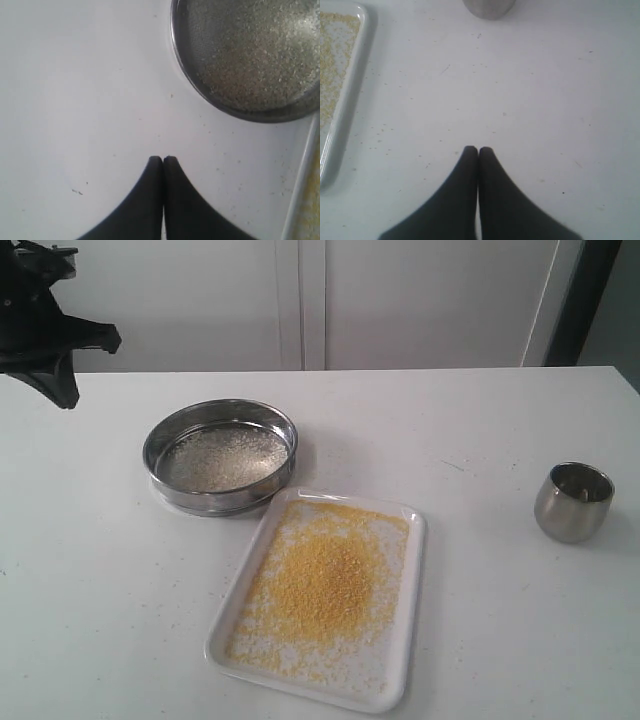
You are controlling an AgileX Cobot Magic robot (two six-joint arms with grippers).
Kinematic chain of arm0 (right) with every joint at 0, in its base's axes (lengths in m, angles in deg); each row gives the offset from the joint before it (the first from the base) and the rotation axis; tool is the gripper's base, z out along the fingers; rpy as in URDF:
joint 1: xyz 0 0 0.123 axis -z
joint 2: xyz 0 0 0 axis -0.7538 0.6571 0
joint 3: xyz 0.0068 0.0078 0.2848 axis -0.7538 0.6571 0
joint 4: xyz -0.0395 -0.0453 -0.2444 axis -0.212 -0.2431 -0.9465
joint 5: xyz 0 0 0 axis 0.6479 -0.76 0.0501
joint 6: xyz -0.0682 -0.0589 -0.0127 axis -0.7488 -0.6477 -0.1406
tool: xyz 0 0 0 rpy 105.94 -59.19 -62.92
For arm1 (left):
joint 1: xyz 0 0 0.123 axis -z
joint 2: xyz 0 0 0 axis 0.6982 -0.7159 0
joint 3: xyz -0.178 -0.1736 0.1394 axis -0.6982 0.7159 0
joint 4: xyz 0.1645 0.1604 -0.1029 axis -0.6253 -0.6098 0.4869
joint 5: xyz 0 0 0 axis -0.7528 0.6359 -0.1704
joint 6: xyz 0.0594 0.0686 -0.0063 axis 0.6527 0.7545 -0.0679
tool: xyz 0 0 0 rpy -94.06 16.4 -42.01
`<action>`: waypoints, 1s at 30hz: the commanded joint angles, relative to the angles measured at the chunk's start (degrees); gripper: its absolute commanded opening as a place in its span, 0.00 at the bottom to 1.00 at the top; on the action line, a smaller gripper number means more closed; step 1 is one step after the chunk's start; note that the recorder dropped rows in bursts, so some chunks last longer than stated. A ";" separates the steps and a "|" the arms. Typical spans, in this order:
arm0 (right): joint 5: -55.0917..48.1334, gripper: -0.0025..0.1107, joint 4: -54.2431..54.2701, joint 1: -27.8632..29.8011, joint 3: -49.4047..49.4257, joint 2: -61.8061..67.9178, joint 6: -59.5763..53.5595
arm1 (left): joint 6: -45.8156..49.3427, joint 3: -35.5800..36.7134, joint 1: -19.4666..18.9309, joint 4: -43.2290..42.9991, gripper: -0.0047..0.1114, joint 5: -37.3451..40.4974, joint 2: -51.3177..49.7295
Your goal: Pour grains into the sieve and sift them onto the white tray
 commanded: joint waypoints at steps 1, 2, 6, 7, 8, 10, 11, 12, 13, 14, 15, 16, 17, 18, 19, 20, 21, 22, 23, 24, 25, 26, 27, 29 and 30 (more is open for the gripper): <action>0.47 0.02 -0.39 -0.07 -0.15 -0.38 0.26 | 0.22 5.89 -0.12 0.21 0.04 5.22 6.08; 0.47 0.02 -0.39 -0.07 -0.15 -0.38 0.26 | 0.22 6.95 -0.12 0.36 0.04 5.22 7.05; 0.47 0.02 -0.39 -0.07 -0.15 -0.38 0.26 | 0.22 12.68 -0.02 0.78 0.04 5.14 12.43; 0.47 0.02 -0.39 -0.07 -0.15 -0.38 0.26 | 0.22 14.10 -0.02 0.78 0.04 5.14 13.96; 0.47 0.02 -0.39 -0.07 -0.15 -0.38 0.26 | 0.22 15.18 -0.02 0.78 0.04 5.14 15.12; 0.47 0.02 -0.39 -0.07 -0.15 -0.38 0.26 | 0.22 17.87 -0.02 0.89 0.04 5.02 18.11; 0.47 0.02 -0.39 -0.07 -0.15 -0.38 0.26 | 0.22 18.99 -0.02 0.89 0.04 4.86 19.64; 0.47 0.02 -0.39 -0.07 -0.15 -0.38 0.26 | 0.22 20.36 -0.02 0.89 0.04 4.50 21.16; 0.47 0.02 -0.39 -0.07 -0.15 -0.38 0.26 | 0.22 21.71 -0.02 1.05 0.04 4.14 22.70; 0.47 0.02 -0.39 -0.07 -0.15 -0.38 0.26 | 0.22 23.10 -0.02 1.35 0.04 3.99 23.98; 0.47 0.02 -0.39 -0.07 -0.15 -0.38 0.26 | 0.22 24.45 -0.02 1.78 0.04 3.82 25.49; 0.47 0.02 -0.39 -0.07 -0.15 -0.38 0.26 | 0.22 25.73 -0.02 2.36 0.04 3.82 26.96; 0.47 0.02 -0.39 -0.07 -0.15 -0.38 0.26 | 0.22 26.73 -0.02 2.98 0.04 3.82 28.17; 0.47 0.02 -0.39 -0.07 -0.15 -0.38 0.26 | 0.22 28.05 -0.02 3.77 0.04 3.82 29.72; 0.47 0.02 -0.39 -0.07 -0.15 -0.38 0.26 | 0.22 29.38 -0.02 4.88 0.04 3.82 31.25; 0.47 0.02 -0.39 -0.07 -0.15 -0.38 0.26 | 0.33 30.40 -0.02 5.92 0.04 3.82 32.81; 0.47 0.02 -0.39 -0.07 -0.15 -0.38 0.26 | 0.89 31.67 -0.02 7.18 0.04 3.82 34.47; 0.47 0.02 -0.39 -0.07 -0.15 -0.38 0.26 | 1.81 32.98 -0.02 8.63 0.04 3.82 36.16; 0.47 0.02 -0.39 -0.07 -0.15 -0.38 0.26 | 2.49 34.00 -0.02 9.78 0.04 3.82 37.50; 0.47 0.02 -0.39 -0.07 -0.15 -0.38 0.26 | 3.30 35.19 -0.02 11.25 0.04 3.82 39.26; 0.47 0.02 -0.39 -0.07 -0.15 -0.38 0.26 | 3.97 36.28 -0.02 12.53 0.04 3.82 40.99; 0.47 0.02 -0.39 -0.07 -0.15 -0.38 0.26 | 4.27 37.44 -0.02 13.52 0.04 3.93 42.75; 0.47 0.02 -0.39 -0.07 -0.15 -0.38 0.26 | 4.40 38.14 -0.02 14.22 0.04 4.05 44.20; 0.47 0.02 -0.39 -0.07 -0.15 -0.38 0.26 | 4.62 39.55 -0.02 14.95 0.04 4.21 47.77; 0.47 0.02 -0.39 -0.07 -0.15 -0.38 0.26 | 4.62 39.99 -0.02 14.93 0.04 4.38 49.59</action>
